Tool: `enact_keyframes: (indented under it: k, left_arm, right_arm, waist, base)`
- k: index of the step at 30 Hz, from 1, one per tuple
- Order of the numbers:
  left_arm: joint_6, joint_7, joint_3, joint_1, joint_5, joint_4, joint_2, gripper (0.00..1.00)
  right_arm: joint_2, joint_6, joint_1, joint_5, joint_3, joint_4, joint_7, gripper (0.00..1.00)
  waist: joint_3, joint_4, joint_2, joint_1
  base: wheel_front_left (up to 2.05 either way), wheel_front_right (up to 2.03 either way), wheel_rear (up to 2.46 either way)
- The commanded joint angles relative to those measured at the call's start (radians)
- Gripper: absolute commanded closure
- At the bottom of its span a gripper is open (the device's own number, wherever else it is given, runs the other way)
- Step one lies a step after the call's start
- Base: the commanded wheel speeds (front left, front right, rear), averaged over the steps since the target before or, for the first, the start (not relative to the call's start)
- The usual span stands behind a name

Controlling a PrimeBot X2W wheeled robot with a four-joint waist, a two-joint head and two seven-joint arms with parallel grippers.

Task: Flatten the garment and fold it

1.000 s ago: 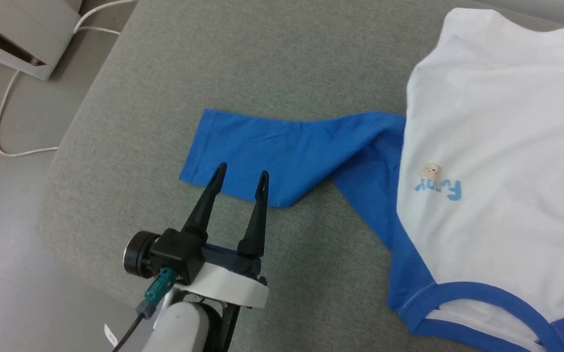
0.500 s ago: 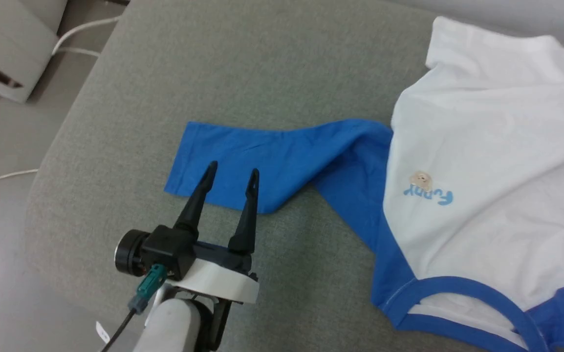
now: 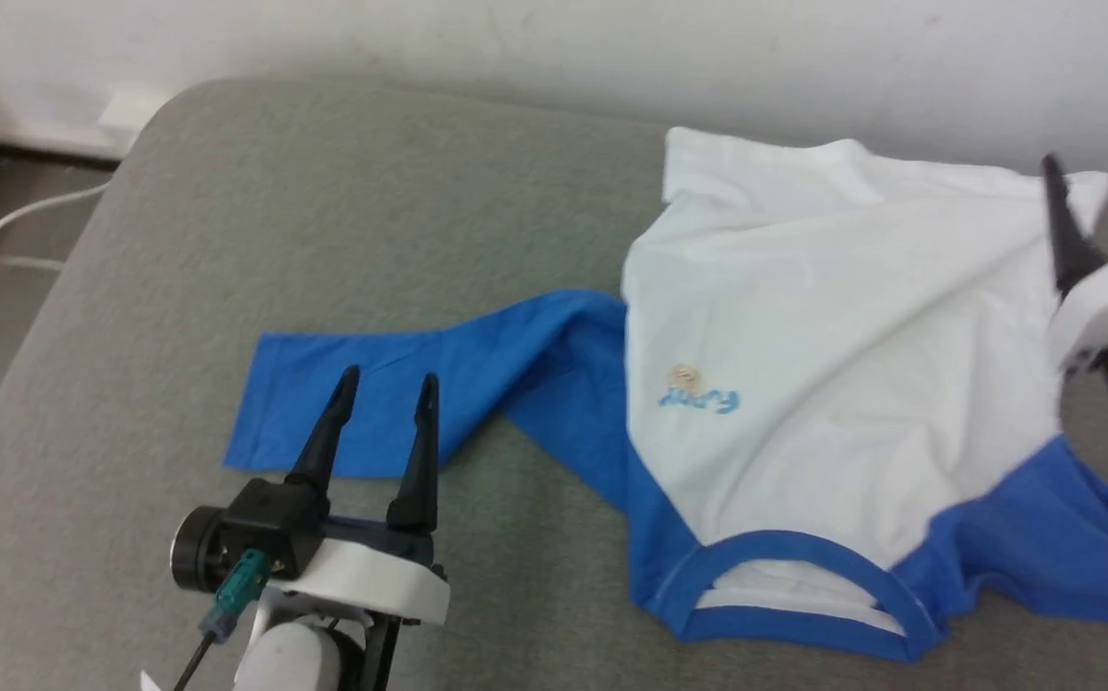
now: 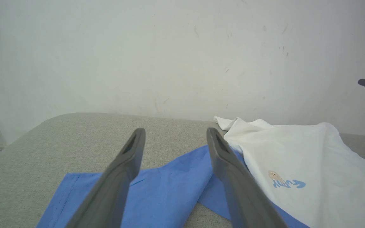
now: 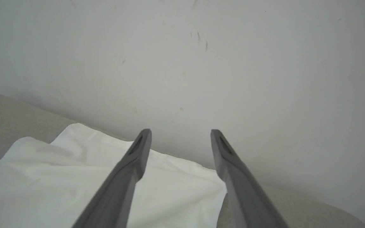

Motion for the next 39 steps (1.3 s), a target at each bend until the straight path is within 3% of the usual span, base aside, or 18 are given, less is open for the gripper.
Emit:
enact_keyframes:
  k: [1,7,11,16,21,32,34,39]
  left_arm:
    - [-0.008,-0.005,0.01,0.017,0.003,0.007,-0.001,0.0]
    - [-0.018,-0.005,0.042,0.048,-0.007,0.061,0.001,0.0]
    - [0.009,0.006,0.078,0.051,-0.008,0.149,0.024,0.0]
    - [0.069,0.102,0.151,0.013,-0.006,0.23,0.097,0.0]
    - [0.117,0.298,0.201,-0.019,-0.005,0.3,0.171,0.0]
    - [0.018,0.745,0.157,-0.068,-0.079,0.351,0.224,0.0]
    - [-0.013,0.824,0.143,-0.068,-0.106,0.363,0.229,1.0]
    - [-0.056,0.913,0.119,-0.061,-0.157,0.349,0.266,1.0]
  right_arm:
    - [0.008,-0.002,0.064,0.031,0.012,-0.052,-0.015,0.0]
    - [0.069,-0.002,0.355,0.099,-0.014,-0.333,-0.047,0.0]
    - [0.157,-0.002,0.522,0.103,-0.071,-0.496,-0.053,0.0]
    - [0.26,-0.002,0.634,0.085,-0.103,-0.647,-0.04,0.0]
    - [0.295,-0.002,0.674,0.066,-0.096,-0.729,-0.018,0.0]
    - [0.317,-0.002,0.677,0.038,-0.082,-0.768,-0.003,0.0]
    - [0.319,-0.002,0.671,0.034,-0.079,-0.77,-0.005,0.0]
    - [0.321,-0.002,0.656,0.024,-0.079,-0.767,-0.009,0.0]
  waist:
    - [-0.091,-0.109,0.0,0.0003]
    - [-0.106,-0.171,0.0,0.0003]
    - [-0.097,-0.203,0.0,0.0003]
    - [-0.065,-0.249,0.0,0.0003]
    - [-0.039,-0.279,0.0,0.0003]
    - [0.028,-0.289,0.0,0.0003]
    - [0.042,-0.288,0.0,0.0003]
    - [0.054,-0.287,0.0,0.0003]
  base:
    - [0.0,0.0,0.0]
    - [0.0,0.0,0.0]
    - [0.0,0.0,0.0]
    - [0.0,0.0,0.0]
    - [0.0,0.0,0.0]
    - [0.0,0.0,0.0]
    - [0.0,0.0,0.0]
    - [0.0,0.0,0.0]
